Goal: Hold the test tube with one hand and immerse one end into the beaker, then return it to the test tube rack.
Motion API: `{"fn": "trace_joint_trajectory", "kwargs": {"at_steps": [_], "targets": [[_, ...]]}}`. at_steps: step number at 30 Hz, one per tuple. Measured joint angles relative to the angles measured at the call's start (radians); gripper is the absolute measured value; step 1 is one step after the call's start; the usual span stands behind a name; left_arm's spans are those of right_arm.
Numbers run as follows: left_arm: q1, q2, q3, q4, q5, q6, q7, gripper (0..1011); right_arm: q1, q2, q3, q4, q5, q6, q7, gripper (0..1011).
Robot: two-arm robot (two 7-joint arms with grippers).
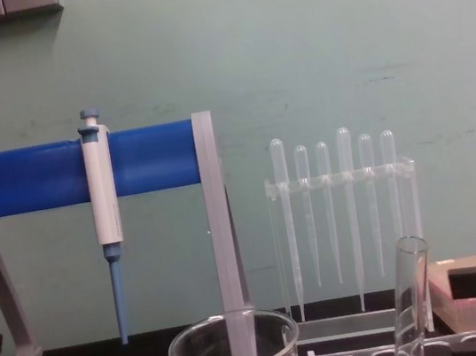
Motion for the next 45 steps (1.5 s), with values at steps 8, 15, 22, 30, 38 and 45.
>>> {"fn": "trace_joint_trajectory", "kwargs": {"at_steps": [8,15,22,30,38,45], "targets": [[0.000,0.000,0.000,0.000,0.000,0.000,0.000,1000,0.039,-0.032,-0.027,0.029,-0.027,-0.003,-0.015,1002],[0.000,0.000,0.000,0.000,0.000,0.000,0.000,1000,0.064,-0.052,-0.039,0.047,-0.035,-0.003,-0.023,1002],[0.000,0.000,0.000,0.000,0.000,0.000,0.000,1000,0.078,-0.068,-0.049,0.062,-0.038,-0.002,-0.027,1002],[0.000,0.000,0.000,0.000,0.000,0.000,0.000,1000,0.097,-0.094,-0.064,0.090,-0.058,-0.003,-0.044,1002],[0.000,0.000,0.000,0.000,0.000,0.000,0.000,1000,0.101,-0.100,-0.068,0.091,-0.071,-0.005,-0.055,1002],[0.000,0.000,0.000,0.000,0.000,0.000,0.000,1000,0.101,-0.100,-0.068,0.091,-0.070,-0.006,-0.054,1002]]}}
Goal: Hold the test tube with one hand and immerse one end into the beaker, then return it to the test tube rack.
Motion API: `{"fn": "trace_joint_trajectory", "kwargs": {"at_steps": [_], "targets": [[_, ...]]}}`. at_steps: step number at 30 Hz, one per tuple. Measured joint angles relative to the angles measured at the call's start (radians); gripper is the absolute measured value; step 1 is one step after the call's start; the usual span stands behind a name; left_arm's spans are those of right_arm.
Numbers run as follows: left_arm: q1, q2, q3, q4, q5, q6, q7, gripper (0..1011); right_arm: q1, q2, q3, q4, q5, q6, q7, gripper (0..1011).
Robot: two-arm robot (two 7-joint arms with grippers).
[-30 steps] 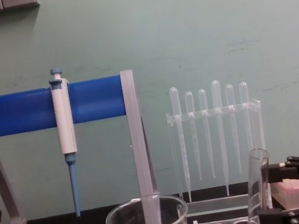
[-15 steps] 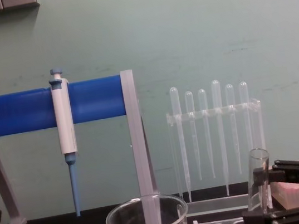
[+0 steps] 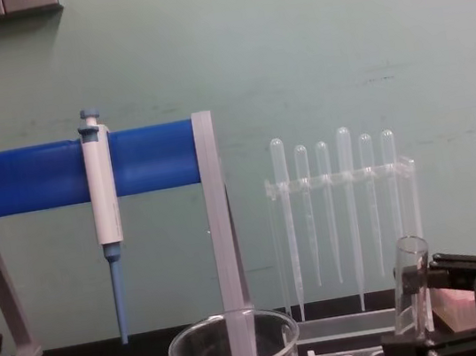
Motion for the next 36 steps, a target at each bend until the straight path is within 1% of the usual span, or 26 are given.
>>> {"fn": "trace_joint_trajectory", "kwargs": {"at_steps": [2,6,7,10,11,13,14,17,18,21,22,24,26,29,36], "targets": [[0.000,0.000,0.000,0.000,0.000,0.000,0.000,1000,0.000,0.000,0.000,0.000,0.001,0.000,0.000,982],[0.000,0.000,0.000,0.000,0.000,0.000,0.000,1000,0.000,0.000,0.001,-0.001,0.002,0.000,0.001,908],[0.000,0.000,0.000,0.000,0.000,0.000,0.000,1000,0.000,0.001,0.001,-0.001,0.002,0.000,0.001,862],[0.000,0.000,0.000,0.000,0.000,0.000,0.000,1000,-0.001,0.001,0.001,-0.001,0.002,0.000,0.001,803],[0.000,0.000,0.000,0.000,0.000,0.000,0.000,1000,-0.001,0.001,0.001,-0.001,0.002,0.000,0.001,748],[0.000,0.000,0.000,0.000,0.000,0.000,0.000,1000,-0.001,0.001,0.001,-0.001,0.002,0.000,0.002,711],[0.000,0.000,0.000,0.000,0.000,0.000,0.000,1000,-0.001,0.001,0.001,-0.001,0.002,0.000,0.002,651],[0.000,0.000,0.000,0.000,0.000,0.000,0.000,1000,-0.001,0.001,0.001,-0.001,0.003,0.000,0.003,594],[0.000,0.000,0.000,0.000,0.000,0.000,0.000,1000,-0.001,0.001,0.001,-0.001,0.003,0.000,0.003,536],[0.000,0.000,0.000,0.000,0.000,0.000,0.000,1000,-0.001,0.001,0.002,-0.001,0.003,0.000,0.003,448],[0.000,0.000,0.000,0.000,0.000,0.000,0.000,1000,-0.001,0.001,0.002,-0.001,0.003,0.000,0.003,390],[0.000,0.000,0.000,0.000,0.000,0.000,0.000,1000,-0.001,0.001,0.002,-0.001,0.004,0.000,0.003,346],[0.000,0.000,0.000,0.000,0.000,0.000,0.000,1000,-0.001,0.001,0.002,-0.001,0.004,0.000,0.003,274],[0.000,0.000,0.000,0.000,0.000,0.000,0.000,1000,-0.001,0.001,0.002,-0.001,0.004,0.000,0.003,236],[0.000,0.000,0.000,0.000,0.000,0.000,0.000,1000,-0.001,0.001,0.002,-0.001,0.004,0.000,0.003,236]]}}
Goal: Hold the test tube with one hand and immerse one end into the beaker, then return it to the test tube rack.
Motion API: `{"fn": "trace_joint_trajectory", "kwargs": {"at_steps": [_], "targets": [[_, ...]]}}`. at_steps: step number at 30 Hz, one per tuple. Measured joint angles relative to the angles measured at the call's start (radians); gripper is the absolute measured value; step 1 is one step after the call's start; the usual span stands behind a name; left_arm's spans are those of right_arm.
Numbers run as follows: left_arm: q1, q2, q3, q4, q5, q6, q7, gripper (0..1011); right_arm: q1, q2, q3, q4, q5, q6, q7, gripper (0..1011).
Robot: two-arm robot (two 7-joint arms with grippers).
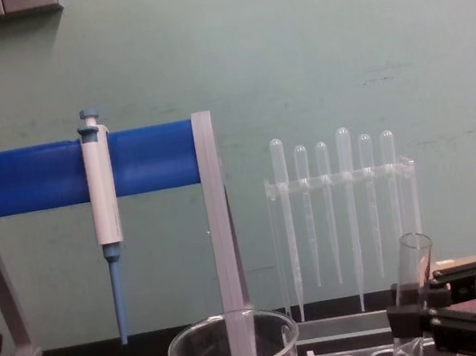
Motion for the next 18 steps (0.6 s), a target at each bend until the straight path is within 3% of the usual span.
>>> {"fn": "trace_joint_trajectory", "kwargs": {"at_steps": [9,18], "targets": [[0.000,0.000,0.000,0.000,0.000,0.000,0.000,1000,0.002,0.019,0.010,-0.041,-0.001,0.025,-0.005,236],[0.000,0.000,0.000,0.000,0.000,0.000,0.000,1000,0.015,0.051,0.024,-0.116,0.022,0.084,-0.013,236]]}}
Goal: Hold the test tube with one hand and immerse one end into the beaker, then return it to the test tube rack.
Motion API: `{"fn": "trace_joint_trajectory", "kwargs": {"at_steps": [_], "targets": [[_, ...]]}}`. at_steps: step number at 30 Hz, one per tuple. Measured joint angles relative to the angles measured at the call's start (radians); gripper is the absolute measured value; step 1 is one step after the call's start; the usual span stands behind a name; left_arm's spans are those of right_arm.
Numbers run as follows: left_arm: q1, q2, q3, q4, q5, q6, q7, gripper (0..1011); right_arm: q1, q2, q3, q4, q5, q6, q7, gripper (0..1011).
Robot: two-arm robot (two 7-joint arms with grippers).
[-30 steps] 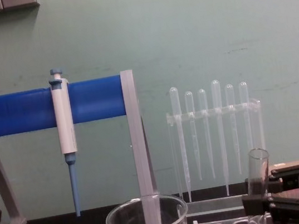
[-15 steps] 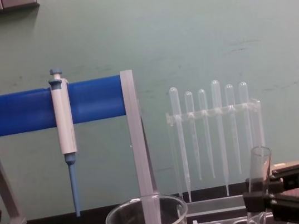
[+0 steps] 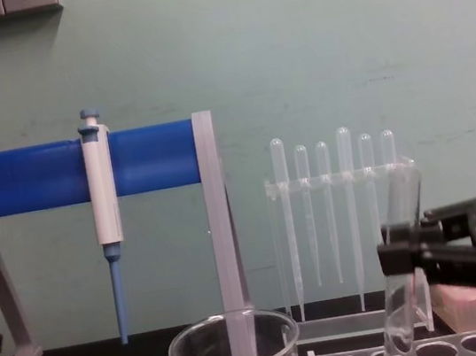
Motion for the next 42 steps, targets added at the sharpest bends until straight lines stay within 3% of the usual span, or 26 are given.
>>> {"fn": "trace_joint_trajectory", "kwargs": {"at_steps": [22,42], "targets": [[0.000,0.000,0.000,0.000,0.000,0.000,0.000,1000,0.044,0.024,0.023,-0.044,0.072,0.092,-0.037,236],[0.000,0.000,0.000,0.000,0.000,0.000,0.000,1000,0.067,0.038,0.012,-0.075,0.088,0.127,-0.056,236]]}}
